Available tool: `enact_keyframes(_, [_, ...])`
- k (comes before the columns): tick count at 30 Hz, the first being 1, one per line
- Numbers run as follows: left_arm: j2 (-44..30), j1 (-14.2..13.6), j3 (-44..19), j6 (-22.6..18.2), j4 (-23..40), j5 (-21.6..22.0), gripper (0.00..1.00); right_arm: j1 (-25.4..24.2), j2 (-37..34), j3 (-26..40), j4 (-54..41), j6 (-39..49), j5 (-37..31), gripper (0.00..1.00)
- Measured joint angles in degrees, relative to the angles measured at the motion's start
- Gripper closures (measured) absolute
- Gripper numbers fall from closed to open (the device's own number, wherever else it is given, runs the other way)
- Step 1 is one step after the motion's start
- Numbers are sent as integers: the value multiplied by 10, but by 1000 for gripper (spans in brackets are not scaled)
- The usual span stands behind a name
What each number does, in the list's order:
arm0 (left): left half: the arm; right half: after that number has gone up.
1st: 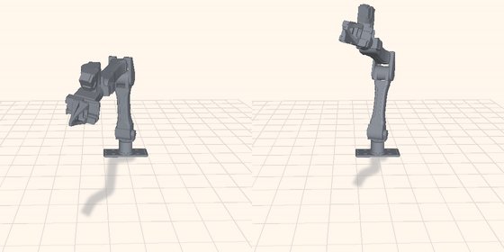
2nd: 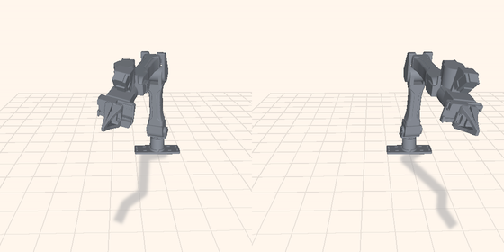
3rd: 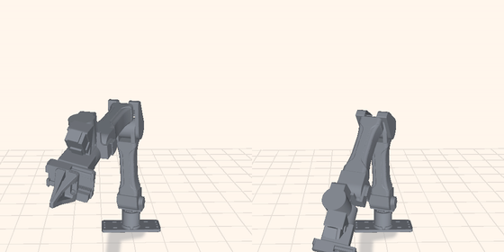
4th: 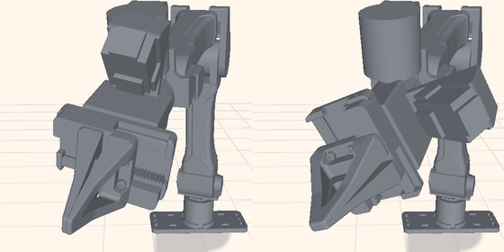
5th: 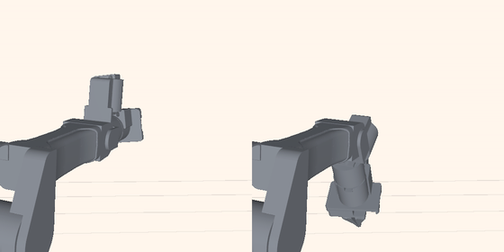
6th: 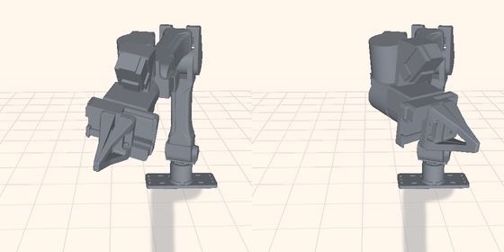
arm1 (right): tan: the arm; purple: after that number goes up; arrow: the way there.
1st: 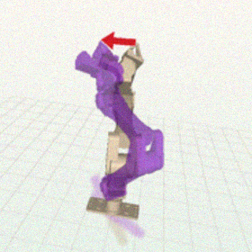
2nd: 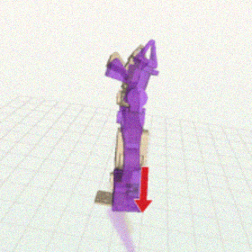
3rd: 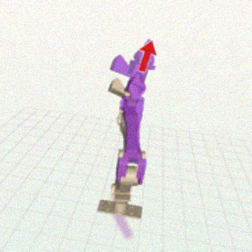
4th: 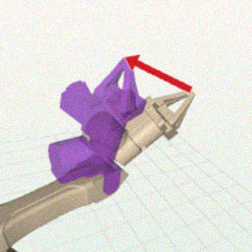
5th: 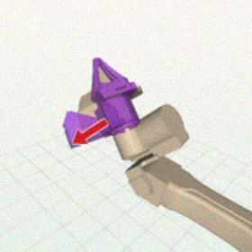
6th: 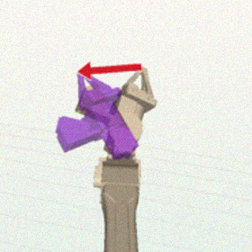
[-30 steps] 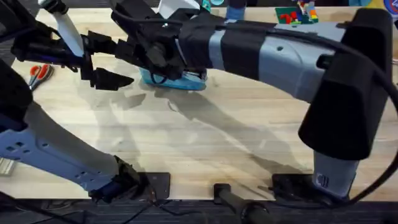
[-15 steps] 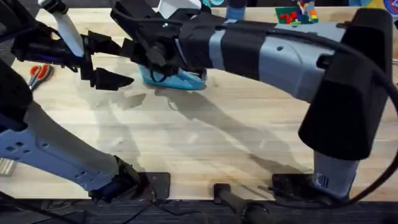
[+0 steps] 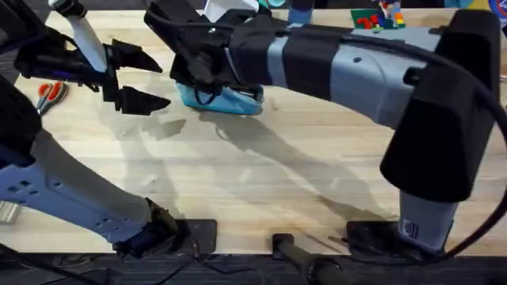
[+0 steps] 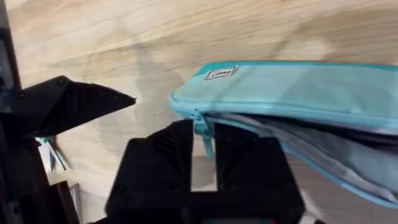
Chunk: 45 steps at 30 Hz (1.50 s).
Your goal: Unzip the bag, pick up the pens from the table one at a time and place them inside, then zip the bag closed.
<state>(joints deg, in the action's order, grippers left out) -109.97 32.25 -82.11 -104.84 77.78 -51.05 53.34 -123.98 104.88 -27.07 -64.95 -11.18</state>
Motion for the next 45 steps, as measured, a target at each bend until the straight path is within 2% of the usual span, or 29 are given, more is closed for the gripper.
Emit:
enact_keyframes(2, [0, 0, 0, 0, 0, 0, 6, 0, 0, 0, 0, 0, 0, 844])
enact_keyframes(3, [0, 0, 0, 0, 0, 0, 6, 0, 0, 0, 0, 0, 0, 962])
enact_keyframes(4, [0, 0, 0, 0, 0, 0, 6, 0, 0, 0, 0, 0, 0, 968])
enact_keyframes(24, [0, 0, 0, 0, 0, 0, 7, 0, 0, 6, 0, 11, 1, 971])
enact_keyframes(31, [0, 0, 0, 0, 0, 0, 6, -1, 0, 31, -2, 17, 24, 971])
enact_keyframes(45, [0, 0, 0, 0, 0, 0, 6, -4, 23, 33, -9, 19, 37, 971])
